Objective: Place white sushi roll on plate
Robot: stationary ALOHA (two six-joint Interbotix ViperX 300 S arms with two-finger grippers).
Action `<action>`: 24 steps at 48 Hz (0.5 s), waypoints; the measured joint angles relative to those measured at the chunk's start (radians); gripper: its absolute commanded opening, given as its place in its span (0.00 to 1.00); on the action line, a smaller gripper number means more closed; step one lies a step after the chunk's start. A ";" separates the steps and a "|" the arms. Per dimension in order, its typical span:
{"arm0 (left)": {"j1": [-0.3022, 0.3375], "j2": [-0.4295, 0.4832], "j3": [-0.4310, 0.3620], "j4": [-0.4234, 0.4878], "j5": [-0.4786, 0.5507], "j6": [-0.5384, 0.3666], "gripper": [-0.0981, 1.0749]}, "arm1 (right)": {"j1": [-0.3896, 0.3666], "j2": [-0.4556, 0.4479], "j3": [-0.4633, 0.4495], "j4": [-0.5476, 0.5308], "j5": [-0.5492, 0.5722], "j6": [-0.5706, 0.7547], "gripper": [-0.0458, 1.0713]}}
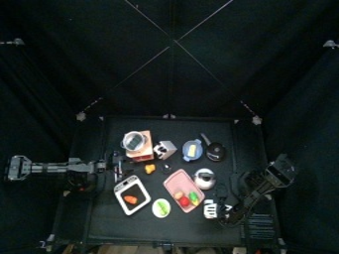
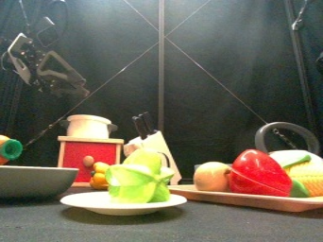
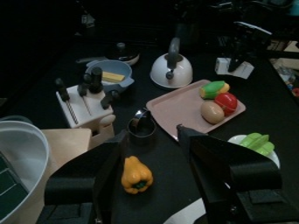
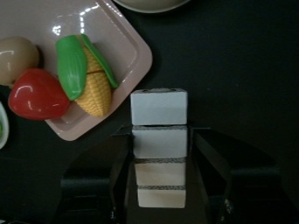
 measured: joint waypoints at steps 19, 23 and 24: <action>-0.002 0.000 0.000 0.000 0.000 0.000 0.81 | -0.012 -0.066 0.012 -0.195 0.041 -0.009 0.61; -0.002 0.000 0.002 0.000 0.000 0.000 0.81 | -0.028 -0.087 0.018 -0.221 0.061 -0.037 0.60; -0.002 0.000 0.000 0.000 0.000 0.000 0.81 | -0.037 -0.095 0.018 -0.222 0.064 -0.061 0.60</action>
